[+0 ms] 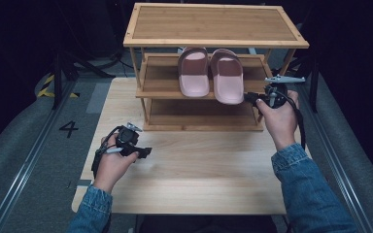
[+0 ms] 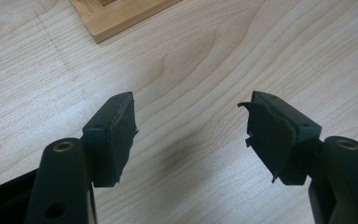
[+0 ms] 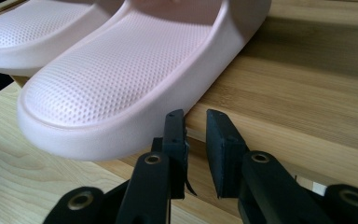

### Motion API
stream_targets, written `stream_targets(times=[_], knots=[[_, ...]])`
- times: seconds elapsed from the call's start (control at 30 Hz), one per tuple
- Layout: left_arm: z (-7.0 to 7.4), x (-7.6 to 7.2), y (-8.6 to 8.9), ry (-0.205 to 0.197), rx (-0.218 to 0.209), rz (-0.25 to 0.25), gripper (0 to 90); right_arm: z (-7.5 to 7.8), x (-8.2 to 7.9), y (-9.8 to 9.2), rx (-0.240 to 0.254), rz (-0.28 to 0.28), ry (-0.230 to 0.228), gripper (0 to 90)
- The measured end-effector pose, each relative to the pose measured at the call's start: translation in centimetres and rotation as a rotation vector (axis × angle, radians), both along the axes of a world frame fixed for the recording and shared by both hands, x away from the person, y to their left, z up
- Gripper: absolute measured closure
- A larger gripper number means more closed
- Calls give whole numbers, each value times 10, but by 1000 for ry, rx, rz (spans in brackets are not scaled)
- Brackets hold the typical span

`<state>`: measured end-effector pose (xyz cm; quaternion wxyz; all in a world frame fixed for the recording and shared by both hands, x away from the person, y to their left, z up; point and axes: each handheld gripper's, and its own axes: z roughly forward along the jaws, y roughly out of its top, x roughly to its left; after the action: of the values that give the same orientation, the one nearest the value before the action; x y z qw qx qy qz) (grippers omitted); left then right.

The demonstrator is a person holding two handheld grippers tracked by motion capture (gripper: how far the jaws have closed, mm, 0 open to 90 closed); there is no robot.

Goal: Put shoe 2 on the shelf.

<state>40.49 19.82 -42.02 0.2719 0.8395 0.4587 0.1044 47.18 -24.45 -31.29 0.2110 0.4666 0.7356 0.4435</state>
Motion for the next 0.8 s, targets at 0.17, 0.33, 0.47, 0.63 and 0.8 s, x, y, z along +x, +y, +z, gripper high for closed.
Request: stream_targets(times=[0.17, 0.33, 0.47, 0.63, 0.8], knots=[[-2, 0, 0, 2, 4, -1, 329, 6, 2, -3, -9, -7, -19, 812], [0, -1, 0, -3, 3, 0, 329, 13, 21, -3, -52, -32, -30, 847], [0, -2, 2, 0, 0, 9, 329, 13, 30, 1, -54, -16, 7, 879], [-2, -3, 4, 6, 1, 12, 329, 9, 38, 8, -62, -27, 20, 899], [-1, -4, 5, 0, -2, 17, 329, 6, 47, 15, -40, -22, 18, 887]])
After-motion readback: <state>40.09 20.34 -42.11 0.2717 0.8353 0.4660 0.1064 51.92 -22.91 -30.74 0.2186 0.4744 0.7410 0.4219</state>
